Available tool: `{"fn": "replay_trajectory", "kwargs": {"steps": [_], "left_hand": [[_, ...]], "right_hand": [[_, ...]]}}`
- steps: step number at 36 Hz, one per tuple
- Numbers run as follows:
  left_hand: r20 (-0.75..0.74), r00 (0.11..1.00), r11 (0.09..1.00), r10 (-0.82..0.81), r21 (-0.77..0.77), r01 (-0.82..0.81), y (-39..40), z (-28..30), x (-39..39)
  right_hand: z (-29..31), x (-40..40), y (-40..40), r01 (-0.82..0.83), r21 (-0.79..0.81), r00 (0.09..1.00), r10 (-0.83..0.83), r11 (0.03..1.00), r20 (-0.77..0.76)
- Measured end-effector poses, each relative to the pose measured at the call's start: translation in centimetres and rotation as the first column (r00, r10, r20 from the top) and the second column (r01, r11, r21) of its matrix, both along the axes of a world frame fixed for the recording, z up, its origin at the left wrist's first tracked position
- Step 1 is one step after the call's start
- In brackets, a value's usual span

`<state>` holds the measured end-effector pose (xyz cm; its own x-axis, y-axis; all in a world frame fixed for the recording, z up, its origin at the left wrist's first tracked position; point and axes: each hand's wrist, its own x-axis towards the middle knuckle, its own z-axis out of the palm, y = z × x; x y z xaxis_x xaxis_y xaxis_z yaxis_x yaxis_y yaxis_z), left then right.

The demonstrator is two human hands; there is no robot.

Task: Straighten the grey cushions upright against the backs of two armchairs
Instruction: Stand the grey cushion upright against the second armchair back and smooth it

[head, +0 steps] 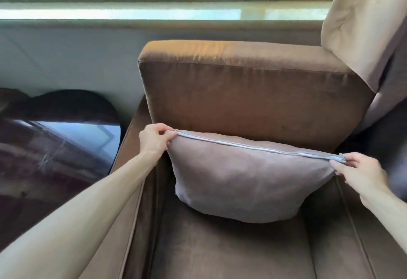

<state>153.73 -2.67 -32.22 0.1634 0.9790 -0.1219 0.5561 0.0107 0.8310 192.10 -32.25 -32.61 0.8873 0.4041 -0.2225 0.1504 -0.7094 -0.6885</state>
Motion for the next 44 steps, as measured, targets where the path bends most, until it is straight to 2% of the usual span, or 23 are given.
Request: {"fn": "replay_trajectory", "kwargs": {"steps": [4,7,11,15,18,22,26,28,30,34,37,40,44], "left_hand": [[0.087,0.996,0.999,0.032,-0.014,-0.031,-1.2,-1.3,-1.3],[0.181,0.974,0.983,0.139,-0.141,-0.115,-2.4,-3.4,-2.5],[0.237,0.940,0.922,0.246,-0.357,-0.151,-4.6,-7.2,-3.8],[0.263,0.917,0.832,0.301,-0.541,-0.118,-6.9,-11.4,-4.8],[0.261,0.905,0.762,0.336,-0.640,-0.098,-7.7,-13.9,-5.1],[0.246,0.902,0.677,0.356,-0.733,-0.067,-7.2,-17.2,-5.1],[0.342,0.884,0.646,0.319,-0.761,0.060,-6.0,-20.7,-4.6],[0.341,0.882,0.655,0.326,-0.754,0.049,-5.5,-21.9,-4.2],[0.346,0.875,0.673,0.338,-0.739,0.032,-5.4,-23.0,-3.9],[0.344,0.868,0.673,0.357,-0.740,0.016,-6.1,-24.7,-3.4],[0.296,0.886,0.665,0.358,-0.747,-0.020,-6.4,-25.5,-3.2],[0.219,0.915,0.671,0.340,-0.738,-0.073,-6.3,-25.8,-3.1],[0.070,0.954,0.683,0.291,-0.714,-0.156,-5.8,-26.7,-3.0]], "right_hand": [[2.4,-2.7,0.8,-0.049,-0.229,0.987,0.082,0.972,0.136],[4.1,-6.0,2.7,-0.115,-0.306,0.946,0.198,0.945,0.256],[5.4,-11.9,7.1,-0.370,-0.208,0.835,0.422,0.906,0.353],[5.3,-18.4,13.2,-0.641,-0.097,0.721,0.640,0.762,0.265],[4.7,-22.8,17.5,-0.784,-0.043,0.594,0.767,0.620,0.243],[3.0,-27.7,22.1,-0.869,-0.057,0.466,0.851,0.492,0.243],[0.3,-30.3,24.3,-0.860,-0.236,0.369,0.871,0.453,0.324],[-0.9,-30.4,24.9,-0.840,-0.221,0.401,0.842,0.495,0.362],[-1.5,-29.9,25.2,-0.830,-0.141,0.461,0.805,0.540,0.374],[-1.8,-29.0,25.0,-0.826,-0.055,0.504,0.778,0.561,0.374],[-1.4,-29.3,24.8,-0.806,0.106,0.584,0.752,0.583,0.306],[-0.9,-29.7,25.2,-0.710,0.273,0.700,0.691,0.649,0.179],[-1.0,-29.9,25.8,-0.609,0.378,0.781,0.611,0.697,0.130]]}}
